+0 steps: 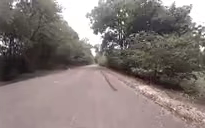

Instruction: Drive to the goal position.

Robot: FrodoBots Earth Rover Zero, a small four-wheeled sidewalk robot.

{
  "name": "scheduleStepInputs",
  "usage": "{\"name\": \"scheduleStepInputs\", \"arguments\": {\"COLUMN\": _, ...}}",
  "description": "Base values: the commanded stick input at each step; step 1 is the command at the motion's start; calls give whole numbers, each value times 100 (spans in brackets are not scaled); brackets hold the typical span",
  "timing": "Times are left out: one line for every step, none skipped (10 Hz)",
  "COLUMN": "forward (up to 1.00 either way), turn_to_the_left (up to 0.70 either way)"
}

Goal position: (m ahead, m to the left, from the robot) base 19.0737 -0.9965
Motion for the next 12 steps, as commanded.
{"name": "scheduleStepInputs", "arguments": {"forward": 70, "turn_to_the_left": 0}}
{"name": "scheduleStepInputs", "arguments": {"forward": 70, "turn_to_the_left": 0}}
{"name": "scheduleStepInputs", "arguments": {"forward": 70, "turn_to_the_left": 0}}
{"name": "scheduleStepInputs", "arguments": {"forward": 70, "turn_to_the_left": 0}}
{"name": "scheduleStepInputs", "arguments": {"forward": 70, "turn_to_the_left": 0}}
{"name": "scheduleStepInputs", "arguments": {"forward": 70, "turn_to_the_left": 0}}
{"name": "scheduleStepInputs", "arguments": {"forward": 70, "turn_to_the_left": 0}}
{"name": "scheduleStepInputs", "arguments": {"forward": 70, "turn_to_the_left": 0}}
{"name": "scheduleStepInputs", "arguments": {"forward": 70, "turn_to_the_left": 0}}
{"name": "scheduleStepInputs", "arguments": {"forward": 70, "turn_to_the_left": 0}}
{"name": "scheduleStepInputs", "arguments": {"forward": 70, "turn_to_the_left": 0}}
{"name": "scheduleStepInputs", "arguments": {"forward": 70, "turn_to_the_left": 0}}
